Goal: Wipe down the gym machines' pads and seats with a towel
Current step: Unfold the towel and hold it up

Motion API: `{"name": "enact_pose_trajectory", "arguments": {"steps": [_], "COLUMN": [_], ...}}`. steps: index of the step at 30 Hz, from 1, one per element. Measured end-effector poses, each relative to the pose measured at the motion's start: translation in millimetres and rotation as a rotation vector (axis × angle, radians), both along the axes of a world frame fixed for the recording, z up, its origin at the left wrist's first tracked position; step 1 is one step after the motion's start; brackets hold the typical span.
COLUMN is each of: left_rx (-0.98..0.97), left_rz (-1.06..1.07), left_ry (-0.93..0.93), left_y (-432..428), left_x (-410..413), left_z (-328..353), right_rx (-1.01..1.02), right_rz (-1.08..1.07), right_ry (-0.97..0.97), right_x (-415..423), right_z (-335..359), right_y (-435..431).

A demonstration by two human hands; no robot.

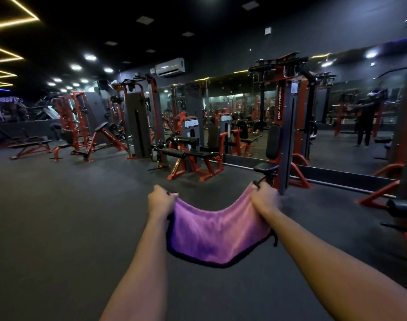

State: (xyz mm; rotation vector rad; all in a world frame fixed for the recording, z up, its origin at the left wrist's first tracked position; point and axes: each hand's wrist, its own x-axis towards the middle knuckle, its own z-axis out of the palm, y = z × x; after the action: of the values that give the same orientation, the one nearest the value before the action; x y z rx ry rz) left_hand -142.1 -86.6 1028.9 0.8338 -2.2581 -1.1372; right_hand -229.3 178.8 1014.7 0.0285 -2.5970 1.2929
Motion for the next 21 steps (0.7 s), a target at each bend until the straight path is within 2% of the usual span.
{"name": "enact_pose_trajectory", "arguments": {"steps": [7, 12, 17, 21], "left_rx": [-0.115, -0.18, -0.12, -0.03], "left_rz": [-0.291, -0.356, -0.468, -0.535], "left_ry": [0.049, 0.042, 0.096, 0.133], "left_y": [73, 76, 71, 67], "left_x": [-16, -18, -14, -9], "left_z": [21, 23, 26, 32], "right_rx": [-0.05, -0.153, -0.181, -0.118], "right_rz": [0.431, 0.518, 0.651, 0.728], "right_ry": [0.018, -0.004, -0.12, -0.153], "right_x": [39, 44, 41, 37], "right_z": [8, 7, 8, 11], "right_y": [-63, -63, -56, -49]}}
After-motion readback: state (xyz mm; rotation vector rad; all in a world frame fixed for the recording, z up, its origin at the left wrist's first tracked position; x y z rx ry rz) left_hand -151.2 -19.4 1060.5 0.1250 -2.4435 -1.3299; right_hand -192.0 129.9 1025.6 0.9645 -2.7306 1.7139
